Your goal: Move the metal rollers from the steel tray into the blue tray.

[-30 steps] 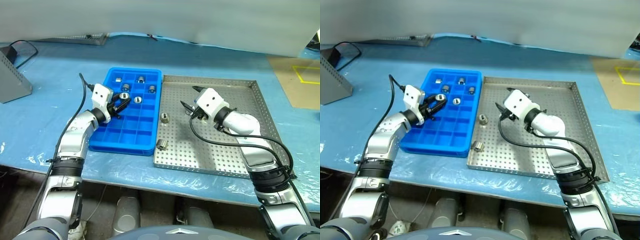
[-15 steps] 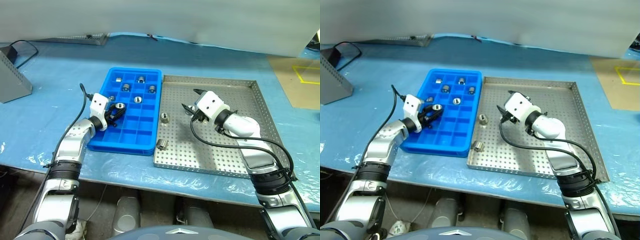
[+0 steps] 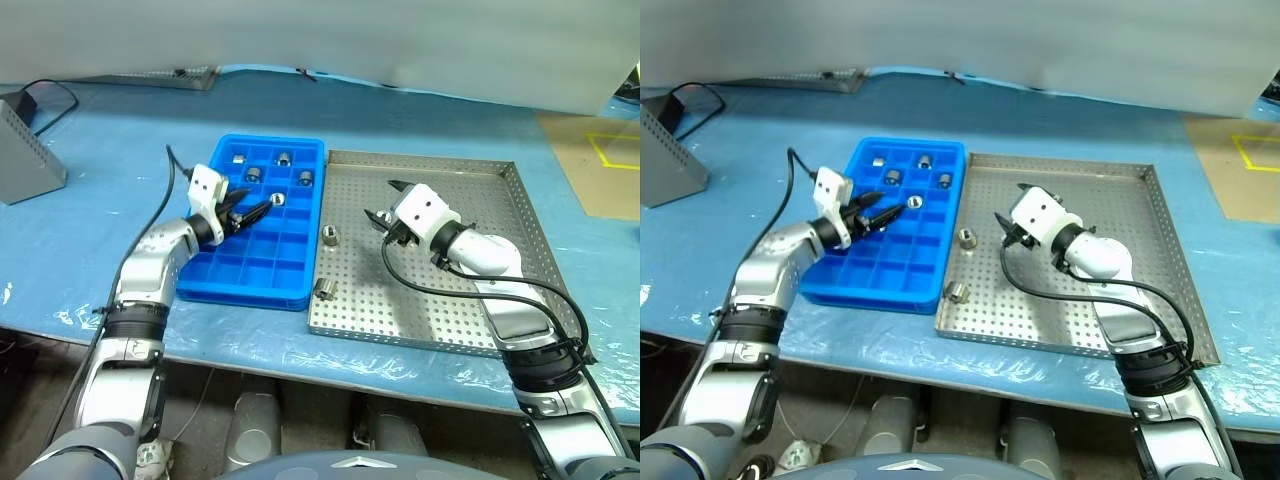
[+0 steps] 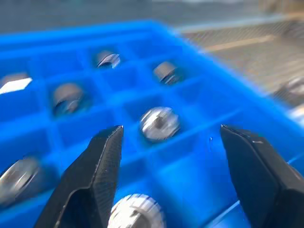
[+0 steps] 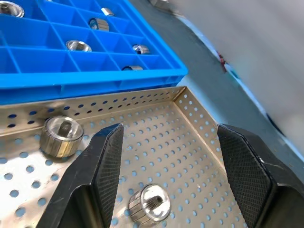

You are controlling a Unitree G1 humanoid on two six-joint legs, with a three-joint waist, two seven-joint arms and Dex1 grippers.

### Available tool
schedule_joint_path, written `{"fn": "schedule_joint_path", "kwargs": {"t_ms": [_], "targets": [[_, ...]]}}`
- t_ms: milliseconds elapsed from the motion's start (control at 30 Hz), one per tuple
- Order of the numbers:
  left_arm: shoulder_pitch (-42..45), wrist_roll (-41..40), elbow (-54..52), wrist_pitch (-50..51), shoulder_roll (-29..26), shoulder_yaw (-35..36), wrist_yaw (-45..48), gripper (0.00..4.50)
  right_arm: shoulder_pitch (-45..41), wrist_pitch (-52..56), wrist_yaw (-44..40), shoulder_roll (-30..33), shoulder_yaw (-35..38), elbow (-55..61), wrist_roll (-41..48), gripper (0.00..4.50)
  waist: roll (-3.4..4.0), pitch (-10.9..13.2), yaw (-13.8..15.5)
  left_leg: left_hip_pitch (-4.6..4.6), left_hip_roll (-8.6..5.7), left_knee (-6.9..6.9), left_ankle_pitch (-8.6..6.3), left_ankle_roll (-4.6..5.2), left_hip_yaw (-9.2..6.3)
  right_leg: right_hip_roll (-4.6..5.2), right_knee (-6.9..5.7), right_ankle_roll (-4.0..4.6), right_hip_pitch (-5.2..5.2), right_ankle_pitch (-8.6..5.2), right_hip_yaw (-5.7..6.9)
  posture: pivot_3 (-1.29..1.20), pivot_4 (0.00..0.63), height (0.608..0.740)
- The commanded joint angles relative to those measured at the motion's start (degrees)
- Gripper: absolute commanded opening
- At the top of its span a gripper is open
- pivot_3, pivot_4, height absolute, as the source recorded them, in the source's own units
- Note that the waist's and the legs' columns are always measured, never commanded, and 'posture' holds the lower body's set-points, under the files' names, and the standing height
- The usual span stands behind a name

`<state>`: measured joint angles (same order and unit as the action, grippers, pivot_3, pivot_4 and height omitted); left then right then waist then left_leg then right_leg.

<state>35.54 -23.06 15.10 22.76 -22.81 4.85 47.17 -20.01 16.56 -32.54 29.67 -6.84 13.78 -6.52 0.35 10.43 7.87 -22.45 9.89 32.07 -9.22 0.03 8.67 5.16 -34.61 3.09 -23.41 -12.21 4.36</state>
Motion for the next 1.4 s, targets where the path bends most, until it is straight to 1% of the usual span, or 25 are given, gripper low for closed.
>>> {"fn": "schedule_joint_path", "kwargs": {"t_ms": [33, 133, 267, 333, 433, 533, 567, 667, 867, 967, 1033, 1200, 1400], "targets": [[2.95, -5.68, -6.55, 5.22, -1.39, -1.98, 8.34, 3.41, 3.08, 1.02, -1.47, 2.82, 2.29, 3.97, 0.59, 3.26, 0.00, 0.00, -0.08, 0.01, -0.01, 0.00, 0.00, 0.01, 0.01, 0.00, 0.00, 0.00, 0.00, 0.00, -0.02, 0.12, 0.150, 0.740], [3.63, -3.66, -5.76, 5.00, -3.21, -7.71, 16.12, 3.41, 8.80, 3.08, -5.78, 4.99, 0.94, 8.76, 3.19, 3.26, 0.03, -0.01, -0.30, 0.08, -0.01, -0.06, -0.01, 0.02, 0.06, -0.01, 0.04, 0.00, 0.04, -0.01, -0.06, 0.10, 0.150, 0.740], [4.97, 0.20, 0.10, 1.74, -3.99, -12.15, 21.12, 3.41, 12.63, 11.47, -9.99, 4.12, 0.30, 14.34, 10.50, 3.26, 0.02, -0.01, -1.38, 0.25, 0.00, -0.16, 0.01, 0.00, 0.09, -0.05, 0.07, -0.05, 0.06, -0.04, -0.13, 0.07, 0.150, 0.740], [5.47, 0.37, 1.25, 1.29, -3.65, -12.42, 22.31, 3.41, 11.82, 15.27, -12.36, 3.53, 0.58, 13.76, 14.95, 3.26, 0.02, -0.01, -2.06, 0.29, 0.00, -0.17, 0.05, -0.07, 0.08, -0.06, 0.06, -0.35, 0.07, -0.21, -0.13, 0.05, 0.150, 0.740], [5.48, 0.14, 1.38, -0.64, -2.86, -11.72, 23.29, 3.41, 8.85, 18.65, -13.47, 1.74, -0.20, 10.77, 18.42, 3.26, 0.02, -0.01, -2.37, 0.37, 0.00, -0.16, 0.07, -0.11, 0.07, -0.05, 0.04, -0.38, 0.15, -0.22, -0.12, 0.05, 0.150, 0.740], [4.44, 1.04, 0.94, -4.10, -3.39, -11.67, 24.46, 3.41, 6.02, 19.34, -13.75, -0.25, -2.06, 7.80, 19.46, 3.26, 0.02, -0.01, -2.31, 0.39, 0.00, -0.16, 0.10, -0.15, 0.07, -0.05, 0.01, -0.25, 0.16, -0.15, -0.11, 0.07, 0.150, 0.740], [4.06, 1.11, 0.90, -4.64, -3.85, -11.53, 24.92, 3.41, 5.00, 19.88, -13.79, -1.34, -2.44, 6.58, 20.14, 3.26, 0.02, -0.01, -2.31, 0.39, 0.01, -0.17, 0.10, -0.15, 0.07, -0.05, 0.01, -0.05, 0.16, -0.03, -0.11, 0.07, 0.150, 0.740], [2.83, 1.12, 0.12, -4.87, -5.70, -11.37, 26.30, 3.41, 2.70, 21.69, -14.62, -3.91, -3.02, 4.17, 22.57, 3.26, 0.02, -0.01, -2.34, 0.34, 0.00, -0.21, 0.09, -0.14, 0.06, -0.05, 0.03, 0.03, 0.13, -0.01, -0.11, 0.11, 0.150, 0.740], [-0.95, 1.14, -2.88, -4.49, -12.35, -11.20, 30.84, 3.41, 0.81, 21.15, -18.17, -3.16, -7.45, 2.05, 22.25, 3.26, 0.02, -0.01, -1.86, 0.32, 0.01, -0.39, 0.09, -0.15, 0.06, -0.05, 0.04, 0.15, 0.09, -0.09, -0.05, 0.18, 0.150, 0.740], [-2.89, -0.03, -5.24, -3.30, -14.11, -10.30, 31.34, 3.41, 0.25, 20.60, -20.06, -2.17, -9.49, 1.19, 21.81, 3.26, 0.02, -0.01, -1.37, 0.35, 0.00, -0.40, 0.11, -0.18, 0.06, -0.03, 0.03, 0.14, 0.11, -0.09, -0.04, 0.20, 0.150, 0.740], [-4.53, -0.22, -6.96, -2.81, -14.55, -10.06, 31.04, 3.41, 0.12, 18.74, -20.98, -1.73, -11.04, -0.37, 20.67, 3.26, 0.02, -0.01, -0.71, 0.38, 0.01, -0.40, 0.13, -0.21, 0.05, -0.03, 0.01, 0.14, 0.11, -0.10, -0.04, 0.21, 0.150, 0.740], [-7.32, 0.24, -10.48, -1.81, -13.69, -10.70, 28.47, 3.41, -1.92, 13.76, -21.09, -2.41, -13.65, -6.59, 17.20, 3.26, 0.02, -0.01, -0.16, 0.41, 0.02, -0.41, 0.17, -0.28, 0.04, -0.03, -0.06, 0.14, 0.12, -0.10, -0.04, 0.23, 0.150, 0.740], [-7.72, -0.27, -12.30, -0.18, -13.61, -9.95, 26.41, 3.41, -2.82, 7.79, -19.50, -3.88, -14.16, -12.83, 13.69, 3.26, 0.02, -0.01, 0.59, 0.42, 0.02, -0.41, 0.21, -0.34, 0.02, -0.04, -0.10, 0.15, 0.12, -0.10, -0.04, 0.25, 0.150, 0.740]]}}
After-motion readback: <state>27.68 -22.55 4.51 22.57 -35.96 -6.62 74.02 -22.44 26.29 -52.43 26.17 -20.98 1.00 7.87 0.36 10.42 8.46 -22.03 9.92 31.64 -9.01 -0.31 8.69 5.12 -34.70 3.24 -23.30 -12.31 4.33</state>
